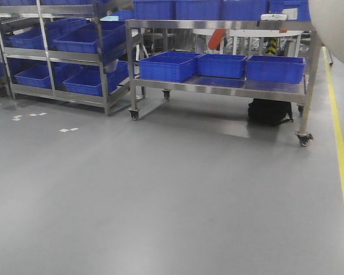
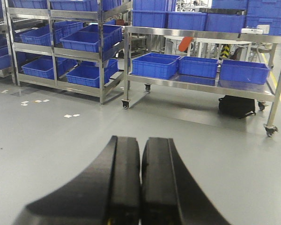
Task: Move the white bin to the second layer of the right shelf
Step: 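Drive forward past the blue crate carts holding the bin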
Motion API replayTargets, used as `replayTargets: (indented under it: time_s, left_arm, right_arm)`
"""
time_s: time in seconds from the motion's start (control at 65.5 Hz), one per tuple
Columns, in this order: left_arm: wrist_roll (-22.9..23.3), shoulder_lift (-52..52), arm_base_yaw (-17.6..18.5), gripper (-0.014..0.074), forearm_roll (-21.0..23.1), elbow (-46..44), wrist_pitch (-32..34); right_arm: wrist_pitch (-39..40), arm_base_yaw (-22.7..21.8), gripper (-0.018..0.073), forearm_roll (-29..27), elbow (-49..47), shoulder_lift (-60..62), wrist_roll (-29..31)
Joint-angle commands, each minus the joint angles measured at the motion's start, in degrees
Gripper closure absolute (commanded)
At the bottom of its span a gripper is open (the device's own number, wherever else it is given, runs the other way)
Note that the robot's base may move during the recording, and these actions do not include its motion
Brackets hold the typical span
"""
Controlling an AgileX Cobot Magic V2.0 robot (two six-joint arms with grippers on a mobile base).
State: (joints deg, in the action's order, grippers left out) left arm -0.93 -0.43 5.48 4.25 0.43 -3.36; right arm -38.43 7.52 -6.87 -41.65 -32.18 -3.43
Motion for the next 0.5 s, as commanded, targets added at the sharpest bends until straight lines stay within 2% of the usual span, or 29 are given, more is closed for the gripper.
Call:
replayTargets:
  time_s: [0.0,0.488]
  left_arm:
    - [0.6,-0.2,0.3,0.0512,0.5,2.1,4.9]
    - [0.6,-0.2,0.3,0.0512,0.5,2.1,4.9]
  right_arm:
    - [5.2,-0.3,0.0504,-0.5,-1.7,-0.5,0.2]
    - [5.2,-0.3,0.0504,-0.5,-1.7,-0.5,0.2]
